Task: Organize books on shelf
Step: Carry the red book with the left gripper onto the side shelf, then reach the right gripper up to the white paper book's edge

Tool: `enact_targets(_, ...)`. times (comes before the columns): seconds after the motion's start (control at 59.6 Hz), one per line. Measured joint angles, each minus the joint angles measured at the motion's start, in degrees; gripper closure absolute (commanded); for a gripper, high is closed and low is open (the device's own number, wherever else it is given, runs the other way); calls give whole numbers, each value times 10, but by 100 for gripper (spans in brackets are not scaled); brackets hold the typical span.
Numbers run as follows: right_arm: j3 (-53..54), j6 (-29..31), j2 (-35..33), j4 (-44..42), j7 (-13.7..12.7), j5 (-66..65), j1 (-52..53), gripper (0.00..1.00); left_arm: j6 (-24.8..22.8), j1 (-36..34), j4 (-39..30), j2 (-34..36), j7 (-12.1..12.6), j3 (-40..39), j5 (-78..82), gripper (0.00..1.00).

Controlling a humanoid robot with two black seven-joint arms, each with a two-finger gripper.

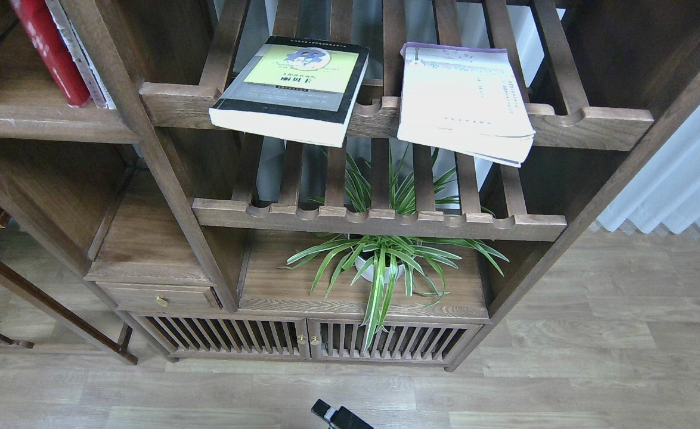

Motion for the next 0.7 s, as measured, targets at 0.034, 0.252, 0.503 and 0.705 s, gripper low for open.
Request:
enact_targets(0.034, 1, 0, 0, 0, 0, 0, 0, 0, 0, 17, -16, 0, 0, -21, -4, 18)
enact_targets(0.252, 12, 0, 0, 3, 20, 15, 2, 0, 0, 147, -116, -3, 0, -146, -48, 11)
enact_targets(0.503, 38, 0, 0, 17, 51, 24, 6, 0, 0, 364, -231, -23, 2, -238, -145, 0)
enact_targets(0.705, 74, 0, 0, 53, 70, 26, 6, 0, 0, 483, -256, -80, 5, -245, -179, 0)
